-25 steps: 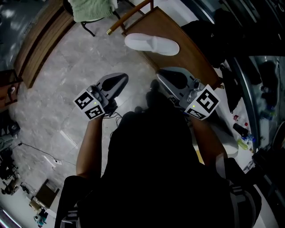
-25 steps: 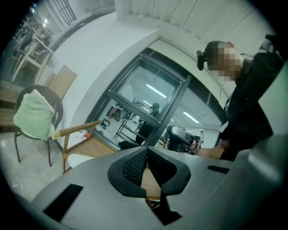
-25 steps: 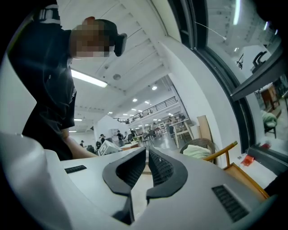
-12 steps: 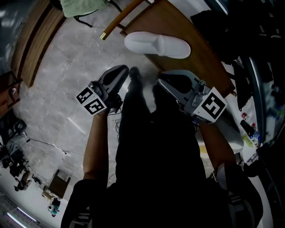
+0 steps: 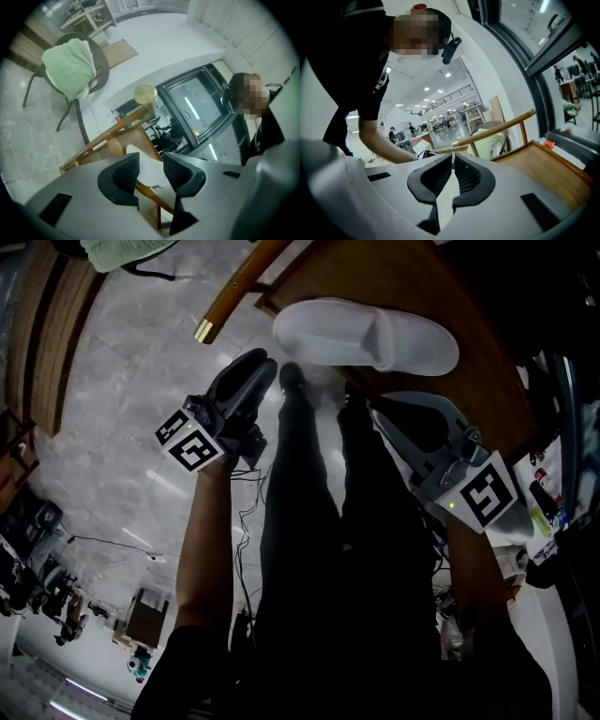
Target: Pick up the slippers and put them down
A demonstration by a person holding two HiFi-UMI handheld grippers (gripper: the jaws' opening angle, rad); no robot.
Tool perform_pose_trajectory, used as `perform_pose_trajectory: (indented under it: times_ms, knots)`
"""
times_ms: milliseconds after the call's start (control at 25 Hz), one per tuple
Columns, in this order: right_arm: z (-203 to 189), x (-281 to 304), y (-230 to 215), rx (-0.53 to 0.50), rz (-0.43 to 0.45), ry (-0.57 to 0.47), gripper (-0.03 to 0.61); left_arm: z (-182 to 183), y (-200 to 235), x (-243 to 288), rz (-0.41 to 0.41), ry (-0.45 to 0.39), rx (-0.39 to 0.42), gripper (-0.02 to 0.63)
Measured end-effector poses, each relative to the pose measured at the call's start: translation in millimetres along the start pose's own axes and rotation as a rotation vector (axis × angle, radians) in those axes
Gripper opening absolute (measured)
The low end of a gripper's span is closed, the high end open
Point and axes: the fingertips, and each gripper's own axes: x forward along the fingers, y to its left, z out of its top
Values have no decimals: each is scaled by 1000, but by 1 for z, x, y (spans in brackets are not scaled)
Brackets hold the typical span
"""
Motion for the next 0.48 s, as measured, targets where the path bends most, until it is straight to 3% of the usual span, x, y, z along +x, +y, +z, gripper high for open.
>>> perform_pose_trajectory:
  times_ms: [200, 280, 480]
  knots:
    - [-25, 11, -10, 51, -17, -12, 32, -14, 35, 10, -11, -2, -215, 235]
    - [-39, 12, -13, 70, -16, -13, 32, -23, 39, 14, -31, 18, -293, 245]
    - [-64, 4, -23, 74, -28, -2, 32, -45, 41, 27, -42, 65, -290, 245]
